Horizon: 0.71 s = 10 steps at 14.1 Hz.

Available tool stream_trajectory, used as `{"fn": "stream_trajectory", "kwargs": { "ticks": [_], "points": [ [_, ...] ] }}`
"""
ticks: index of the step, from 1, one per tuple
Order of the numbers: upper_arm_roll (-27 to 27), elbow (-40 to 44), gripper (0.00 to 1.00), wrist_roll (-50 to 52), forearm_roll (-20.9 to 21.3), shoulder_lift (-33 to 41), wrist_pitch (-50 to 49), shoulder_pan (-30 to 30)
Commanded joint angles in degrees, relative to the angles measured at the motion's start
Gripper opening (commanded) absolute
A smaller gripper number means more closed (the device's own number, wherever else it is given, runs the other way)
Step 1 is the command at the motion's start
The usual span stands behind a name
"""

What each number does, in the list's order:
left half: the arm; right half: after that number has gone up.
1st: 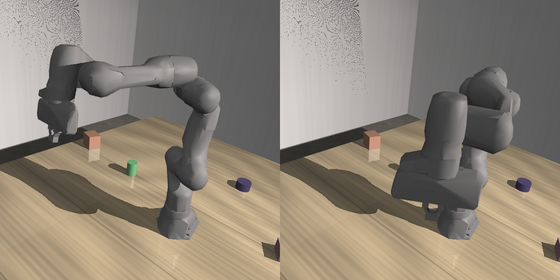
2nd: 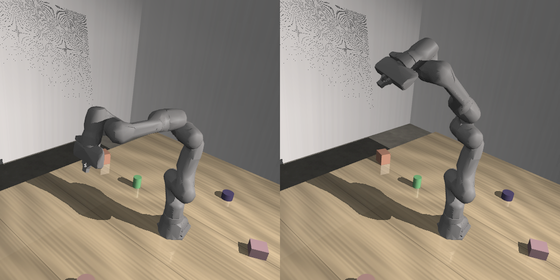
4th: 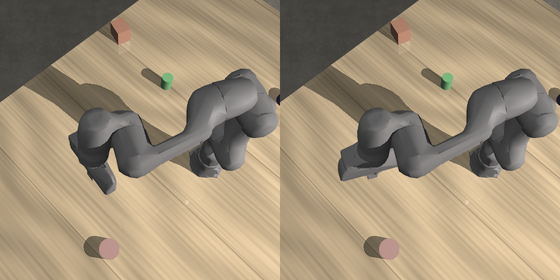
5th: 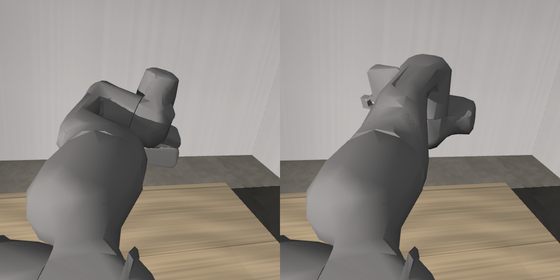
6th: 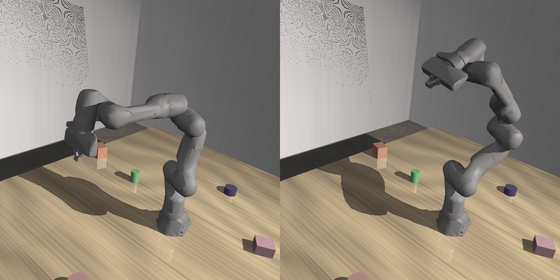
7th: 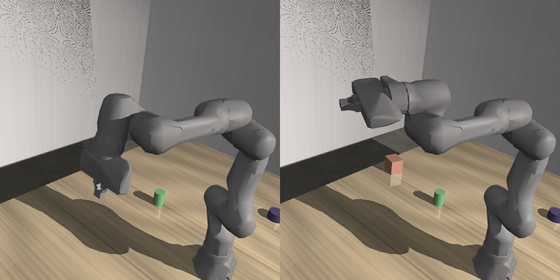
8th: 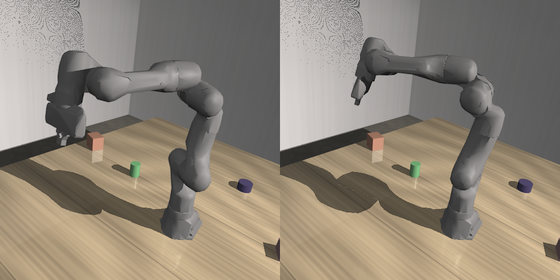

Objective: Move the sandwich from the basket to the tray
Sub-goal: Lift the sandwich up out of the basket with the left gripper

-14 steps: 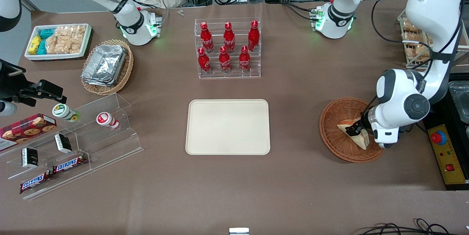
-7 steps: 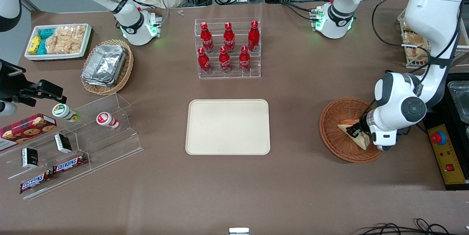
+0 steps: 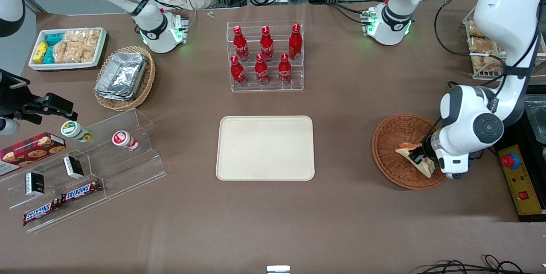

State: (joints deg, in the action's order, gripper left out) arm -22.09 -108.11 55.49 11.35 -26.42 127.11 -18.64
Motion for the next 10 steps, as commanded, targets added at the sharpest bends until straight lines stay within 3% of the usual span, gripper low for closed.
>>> {"fn": "stream_trajectory", "kwargs": {
  "ticks": [1, 7, 10],
  "points": [
    [-0.5, 6.31, 0.0, 0.76, 1.13, 3.11, -11.31, 0.36],
    [-4.18, 26.61, 0.0, -8.63, -0.72, 5.94, -40.94, 0.18],
    [-6.11, 29.1, 0.0, -16.35, -2.02, 10.14, -43.96, 0.18]
  ]
}}
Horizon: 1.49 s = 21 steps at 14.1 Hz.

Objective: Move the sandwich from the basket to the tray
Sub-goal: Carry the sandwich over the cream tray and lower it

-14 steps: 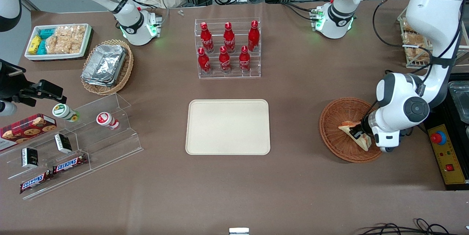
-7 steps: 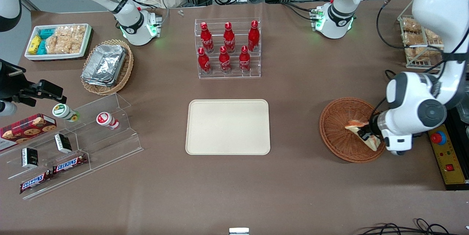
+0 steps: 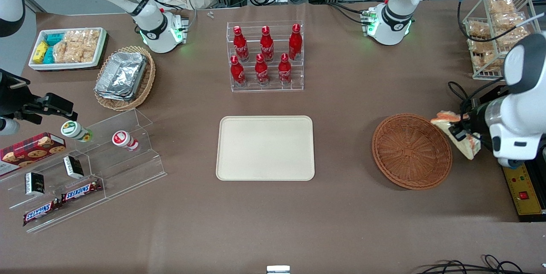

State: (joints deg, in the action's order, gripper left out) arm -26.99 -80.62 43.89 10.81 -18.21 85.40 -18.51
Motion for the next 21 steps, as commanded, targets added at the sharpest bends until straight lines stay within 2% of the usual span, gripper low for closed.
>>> {"fn": "stream_trajectory", "kwargs": {
  "ticks": [1, 2, 6, 10, 11, 13, 14, 16, 19, 21],
  "points": [
    [-1.48, 1.61, 0.0, -7.04, -4.1, 2.99, -2.34, 0.05],
    [-2.44, 1.52, 0.0, -7.41, -6.22, 3.61, -2.34, 0.23],
    [-12.98, 0.21, 0.0, -6.28, -6.24, 2.66, -1.21, 0.93],
    [-14.23, -2.69, 0.0, -1.79, -5.1, -3.04, 4.94, 9.88],
    [-14.14, -3.22, 0.0, -1.36, -3.7, -5.06, 7.48, 12.24],
    [-14.05, -2.97, 0.0, -1.09, 2.6, -11.29, 11.79, 16.73],
    [-13.97, -2.88, 0.0, 0.65, 5.94, -14.02, 13.99, 19.01],
    [-13.79, -2.7, 0.0, 5.84, 9.83, -19.03, 19.34, 21.32],
    [-13.79, -2.7, 0.0, 6.3, 10.99, -25.19, 27.78, 21.76],
    [-13.27, -2.26, 0.0, 6.38, 12.3, -28.01, 31.23, 24.47]
  ]
}}
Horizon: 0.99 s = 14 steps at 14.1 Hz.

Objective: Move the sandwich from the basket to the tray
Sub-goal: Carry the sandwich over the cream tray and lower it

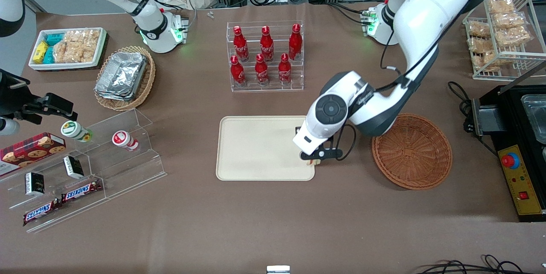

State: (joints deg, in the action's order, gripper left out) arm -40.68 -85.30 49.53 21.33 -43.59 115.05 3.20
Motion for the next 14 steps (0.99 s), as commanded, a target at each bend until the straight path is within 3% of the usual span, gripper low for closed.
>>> {"fn": "stream_trajectory", "kwargs": {
  "ticks": [1, 6, 7, 8, 9, 10, 14],
  "points": [
    [2.17, 2.77, 0.0, 0.66, 1.78, -3.69, 1.76, 4.08],
    [5.7, 2.86, 0.0, 0.65, 1.52, -5.81, 4.75, 7.43],
    [5.7, 2.86, 0.25, 0.92, 1.34, -5.72, 4.75, 7.43],
    [5.7, 2.86, 0.72, 0.57, 1.69, -5.72, 4.75, 7.43],
    [5.7, 2.86, 0.93, 0.39, 1.96, -5.63, 4.66, 7.43],
    [5.7, 2.86, 0.99, 0.39, 1.96, -5.46, 4.4, 7.43],
    [5.71, 2.94, 1.0, 0.83, 1.78, -2.74, 1.42, 6.9]
  ]
}}
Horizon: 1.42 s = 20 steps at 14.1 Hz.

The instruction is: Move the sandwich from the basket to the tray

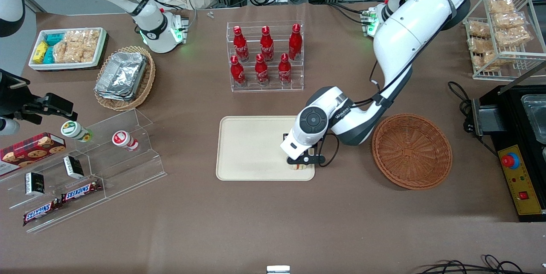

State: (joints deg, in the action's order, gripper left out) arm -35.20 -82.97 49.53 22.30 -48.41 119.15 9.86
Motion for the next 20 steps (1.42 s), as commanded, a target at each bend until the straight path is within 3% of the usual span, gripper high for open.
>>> {"fn": "stream_trajectory", "kwargs": {
  "ticks": [1, 8, 11, 13, 14, 16, 19, 20],
  "points": [
    [0.22, 0.71, 1.0, 0.92, 0.12, 3.49, -3.48, -0.1],
    [0.04, 2.99, 1.0, -0.05, -9.72, 18.42, -14.72, -11.86],
    [-1.01, 2.21, 1.0, -4.34, -10.34, 22.82, -19.47, -20.98],
    [-0.59, 1.42, 1.0, -9.25, -12.01, 25.64, -21.76, -23.04],
    [2.47, 0.37, 1.0, -12.5, -12.54, 27.57, -23.07, -22.52],
    [11.94, -3.75, 1.0, -22.06, -18.14, 32.74, -23.0, -19.11],
    [29.09, -11.31, 1.0, -34.03, -22.9, 39.26, -21.43, -8.74],
    [31.05, -13.59, 1.0, -37.37, -23.35, 40.93, -20.46, -7.93]
  ]
}}
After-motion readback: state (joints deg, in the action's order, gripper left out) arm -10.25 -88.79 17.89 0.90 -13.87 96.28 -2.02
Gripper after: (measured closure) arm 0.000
